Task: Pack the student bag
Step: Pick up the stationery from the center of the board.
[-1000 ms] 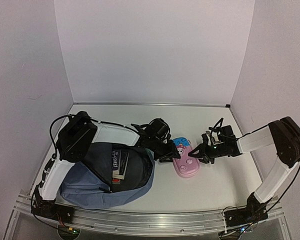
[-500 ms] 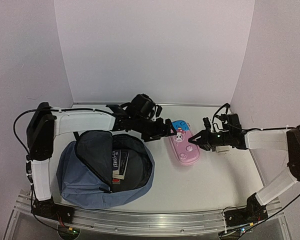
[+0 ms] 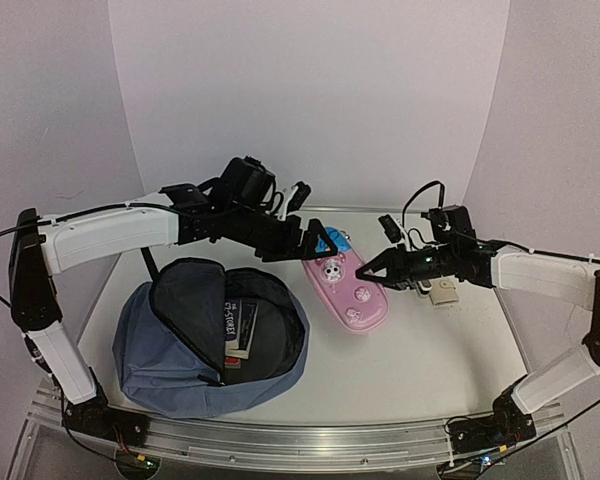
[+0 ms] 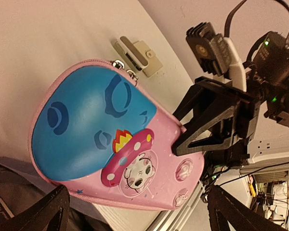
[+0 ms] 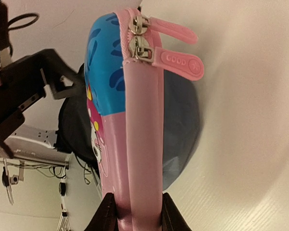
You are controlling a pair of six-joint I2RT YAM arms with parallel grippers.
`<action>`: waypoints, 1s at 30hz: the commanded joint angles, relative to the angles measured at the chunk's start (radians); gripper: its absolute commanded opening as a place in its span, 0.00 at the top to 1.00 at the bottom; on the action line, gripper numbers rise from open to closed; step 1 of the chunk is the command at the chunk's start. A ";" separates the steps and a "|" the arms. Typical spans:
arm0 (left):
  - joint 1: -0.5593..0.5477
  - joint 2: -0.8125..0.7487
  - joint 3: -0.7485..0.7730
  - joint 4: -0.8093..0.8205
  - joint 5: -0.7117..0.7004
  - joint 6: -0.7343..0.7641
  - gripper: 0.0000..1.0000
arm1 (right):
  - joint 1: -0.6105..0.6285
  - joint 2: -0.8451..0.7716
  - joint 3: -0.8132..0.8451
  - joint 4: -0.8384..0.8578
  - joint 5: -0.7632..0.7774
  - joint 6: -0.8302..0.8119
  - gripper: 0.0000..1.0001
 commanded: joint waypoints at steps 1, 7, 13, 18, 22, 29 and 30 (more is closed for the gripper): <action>0.009 -0.074 0.002 -0.113 -0.011 0.082 0.00 | 0.042 -0.019 0.083 0.023 -0.096 -0.034 0.82; 0.030 -0.165 -0.051 -0.125 -0.032 0.084 0.00 | 0.072 -0.007 0.109 0.022 -0.113 -0.035 0.83; 0.045 -0.191 -0.075 -0.113 0.038 0.074 0.00 | 0.109 -0.001 0.118 0.022 -0.144 -0.051 0.83; 0.055 -0.182 -0.070 -0.107 0.110 0.068 0.00 | 0.125 -0.011 0.126 0.022 -0.174 -0.062 0.83; 0.066 -0.181 -0.074 -0.098 0.159 0.064 0.00 | 0.137 -0.025 0.135 0.022 -0.198 -0.072 0.82; 0.066 -0.148 -0.071 -0.078 0.308 0.052 0.06 | 0.149 -0.006 0.170 0.022 -0.226 -0.089 0.81; 0.066 -0.147 -0.079 -0.065 0.323 0.046 0.09 | 0.152 0.000 0.175 0.022 -0.233 -0.094 0.81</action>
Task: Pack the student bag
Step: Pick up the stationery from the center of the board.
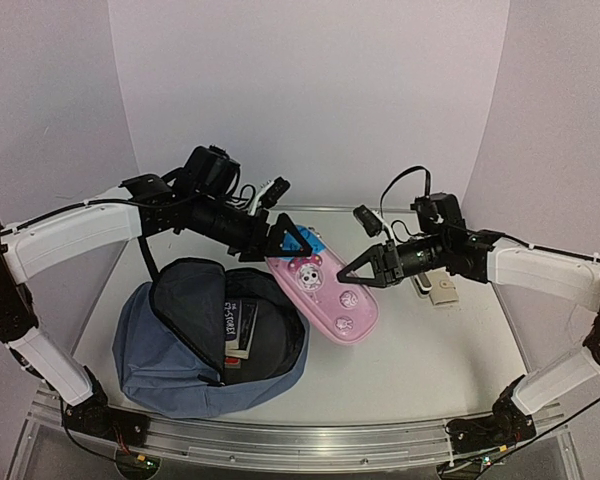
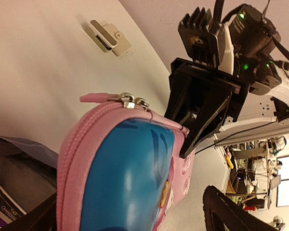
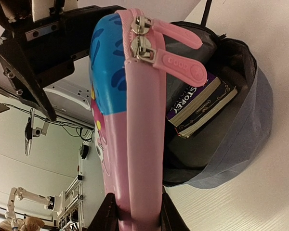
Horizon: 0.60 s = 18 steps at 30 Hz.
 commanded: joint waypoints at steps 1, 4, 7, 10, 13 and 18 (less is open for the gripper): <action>0.003 0.011 -0.016 0.064 0.114 -0.016 0.14 | 0.017 0.001 0.073 0.048 -0.065 -0.037 0.81; 0.003 0.002 -0.029 0.085 0.117 -0.029 0.30 | 0.021 0.014 0.080 0.048 -0.072 -0.046 0.81; 0.005 0.001 -0.031 0.088 0.105 -0.034 0.45 | 0.023 0.033 0.084 0.048 -0.082 -0.054 0.81; 0.007 0.004 -0.032 0.096 0.105 -0.044 0.58 | 0.023 0.040 0.088 0.048 -0.050 -0.057 0.77; 0.017 0.000 -0.044 0.113 0.098 -0.069 0.62 | 0.024 0.035 0.094 0.048 0.027 -0.054 0.62; 0.046 -0.048 -0.136 0.239 0.064 -0.181 0.76 | 0.022 0.023 0.098 0.048 0.172 -0.035 0.24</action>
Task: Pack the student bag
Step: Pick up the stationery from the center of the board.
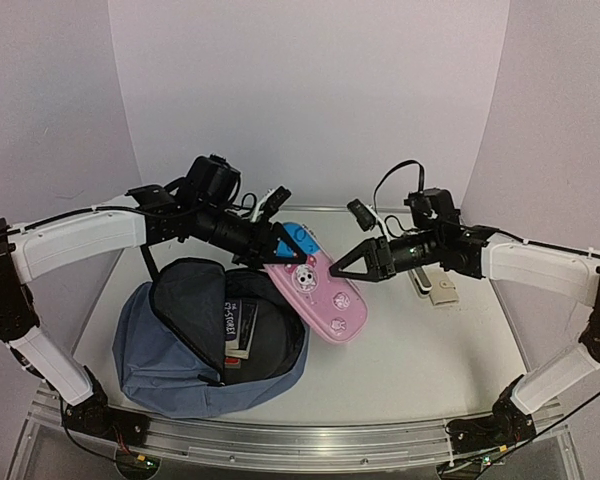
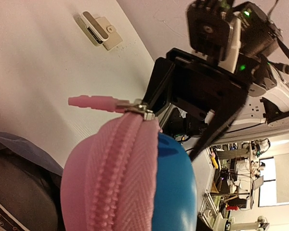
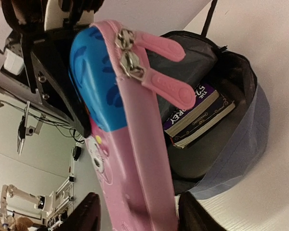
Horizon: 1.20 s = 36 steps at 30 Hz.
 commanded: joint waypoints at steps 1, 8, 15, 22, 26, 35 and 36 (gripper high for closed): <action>0.031 -0.064 -0.079 0.155 -0.036 -0.110 0.78 | 0.005 -0.017 0.051 0.041 0.153 0.015 0.18; 0.047 -0.173 -0.167 0.295 -0.151 -0.191 0.78 | 0.002 -0.067 0.031 0.071 0.427 0.156 0.02; 0.050 -0.314 -0.284 0.506 -0.328 -0.228 0.76 | 0.002 -0.180 -0.089 0.335 0.445 0.373 0.02; 0.050 -0.341 -0.326 0.663 -0.338 -0.254 0.76 | 0.002 -0.208 -0.117 0.420 0.367 0.435 0.02; 0.051 -0.330 -0.330 0.732 -0.314 -0.266 0.75 | 0.003 -0.191 -0.144 0.570 0.250 0.506 0.02; 0.050 -0.271 -0.318 0.839 -0.223 -0.315 0.75 | 0.004 -0.138 -0.150 0.623 0.219 0.530 0.02; 0.050 -0.264 -0.316 0.841 -0.218 -0.318 0.75 | 0.005 -0.135 -0.150 0.650 0.215 0.540 0.02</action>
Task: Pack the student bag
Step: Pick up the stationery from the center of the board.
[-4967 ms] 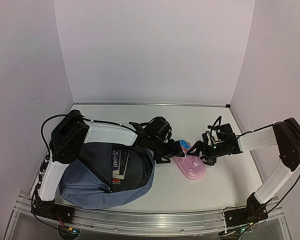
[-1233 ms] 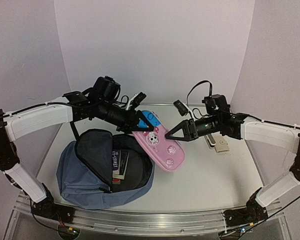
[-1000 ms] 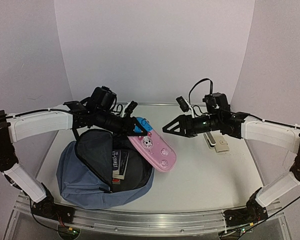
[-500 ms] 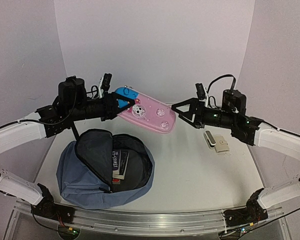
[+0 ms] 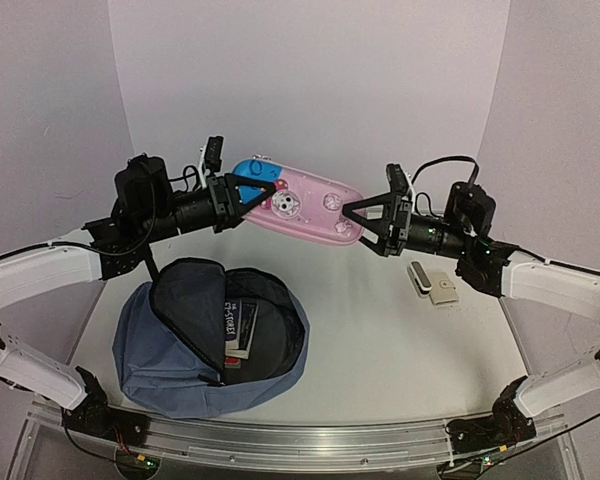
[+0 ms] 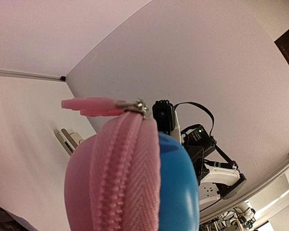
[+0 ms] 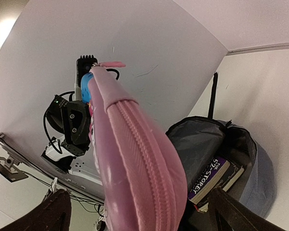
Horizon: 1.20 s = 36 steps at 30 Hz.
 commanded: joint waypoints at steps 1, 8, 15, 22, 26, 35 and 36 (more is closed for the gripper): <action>0.005 0.028 0.030 0.118 0.053 -0.035 0.75 | 0.006 0.024 -0.002 0.150 -0.046 0.056 0.02; 0.004 0.045 0.027 0.132 0.052 -0.044 0.75 | 0.011 0.042 0.034 0.201 -0.084 0.094 0.18; 0.005 0.071 0.032 0.155 0.052 -0.053 0.75 | 0.016 0.041 0.022 0.237 -0.073 0.113 0.43; 0.005 0.085 0.050 0.111 0.050 -0.049 0.74 | 0.017 0.037 0.014 0.257 -0.052 0.115 0.66; 0.010 0.073 0.071 -0.016 0.017 -0.013 0.53 | 0.017 0.024 0.005 0.255 -0.021 0.100 0.70; 0.217 -0.003 0.049 -0.603 -0.024 0.039 0.09 | 0.017 -0.026 0.048 -0.051 0.175 -0.068 0.77; 0.248 -0.025 0.039 -0.647 -0.037 0.048 0.08 | 0.017 -0.027 0.056 -0.087 0.190 -0.087 0.77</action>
